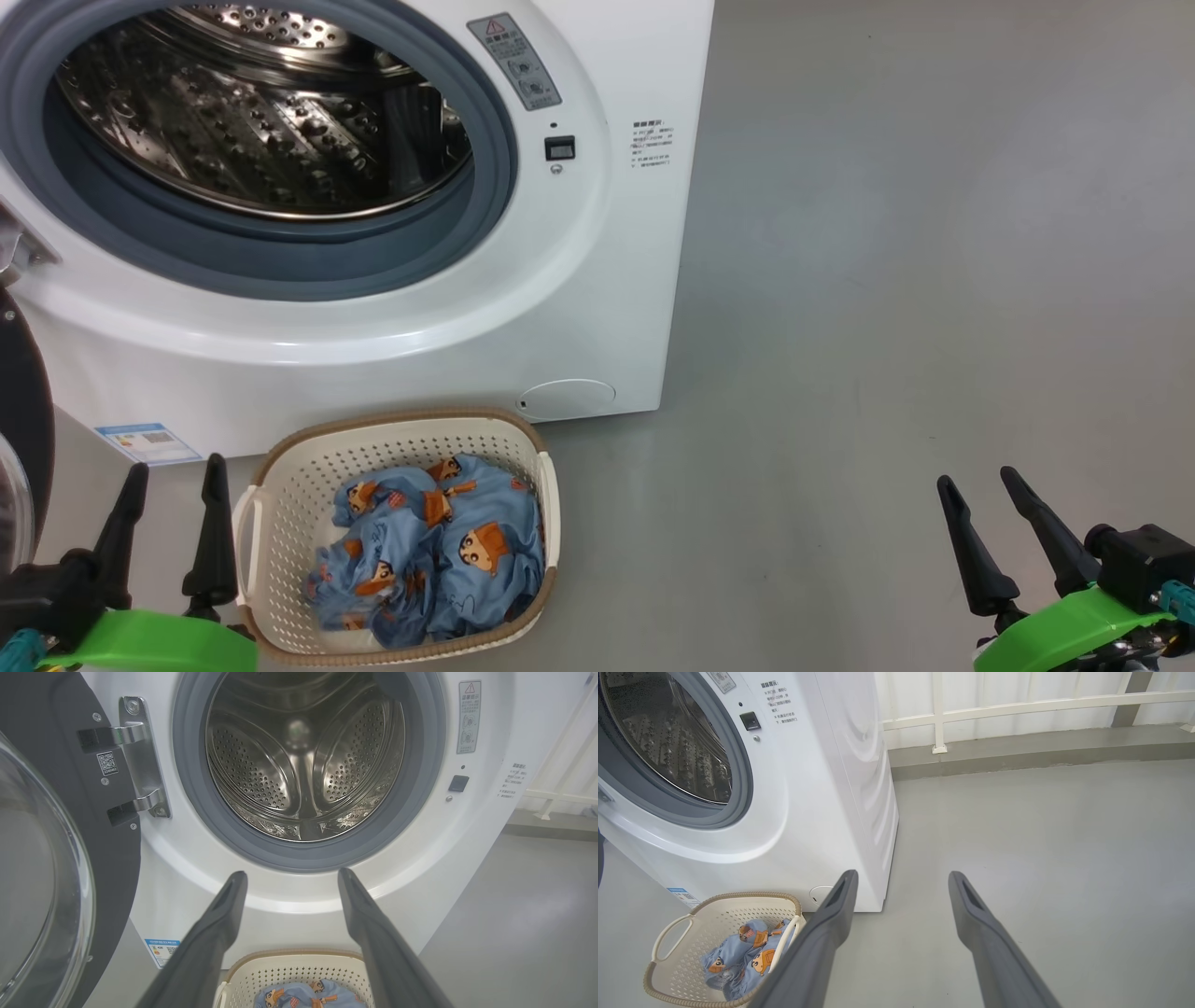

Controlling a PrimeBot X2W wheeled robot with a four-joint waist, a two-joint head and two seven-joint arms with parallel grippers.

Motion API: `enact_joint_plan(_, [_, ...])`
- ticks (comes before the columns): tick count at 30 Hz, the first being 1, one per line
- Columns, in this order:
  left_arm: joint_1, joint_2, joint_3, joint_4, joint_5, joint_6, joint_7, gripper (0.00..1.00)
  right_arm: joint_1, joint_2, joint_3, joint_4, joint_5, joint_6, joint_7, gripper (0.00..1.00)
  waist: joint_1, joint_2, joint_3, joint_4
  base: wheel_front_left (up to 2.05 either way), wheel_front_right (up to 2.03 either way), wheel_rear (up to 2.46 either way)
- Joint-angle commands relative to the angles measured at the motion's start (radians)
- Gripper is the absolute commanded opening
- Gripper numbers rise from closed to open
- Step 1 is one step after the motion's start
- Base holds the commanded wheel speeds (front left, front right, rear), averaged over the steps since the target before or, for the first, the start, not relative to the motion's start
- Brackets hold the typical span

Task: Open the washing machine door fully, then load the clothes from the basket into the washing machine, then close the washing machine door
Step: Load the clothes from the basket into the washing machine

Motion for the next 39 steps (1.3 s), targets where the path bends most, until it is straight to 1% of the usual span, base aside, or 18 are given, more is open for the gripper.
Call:
enact_joint_plan(1, [-0.033, 0.017, 0.037, -0.024, 0.01, -0.002, -0.006, 1.0, -0.011, -0.014, 0.017, -0.021, -0.006, 0.001, -0.013, 1.0, 0.0, -0.0001, -0.001, 0.001, 0.0, 0.0, 0.0])
enact_joint_plan(11, [-0.036, 0.01, 0.03, -0.009, 0.007, -0.002, -0.006, 1.0, -0.012, -0.014, 0.017, -0.023, -0.008, 0.001, -0.013, 1.0, 0.0, -0.0001, 0.004, 0.002, 0.0, 0.0, 0.0])
enact_joint_plan(18, [-0.037, 0.002, -0.005, 0.028, -0.005, -0.002, -0.006, 1.0, -0.018, -0.013, 0.019, -0.026, -0.008, 0.001, -0.013, 1.0, 0.0, -0.0001, 0.017, 0.0, 0.0, 0.0, 0.0])
enact_joint_plan(34, [-0.114, 0.008, -0.083, 0.227, -0.029, -0.002, -0.006, 1.0, -0.08, 0.006, 0.019, -0.056, -0.024, 0.001, -0.013, 1.0, 0.0, -0.0001, 0.138, -0.015, 0.0, 0.0, 0.0])
enact_joint_plan(39, [-0.168, 0.013, -0.129, 0.301, -0.044, -0.002, -0.006, 1.0, -0.111, 0.017, 0.021, -0.065, -0.033, 0.001, -0.013, 1.0, 0.0, -0.0001, 0.197, -0.018, 0.0, 0.0, 0.0])
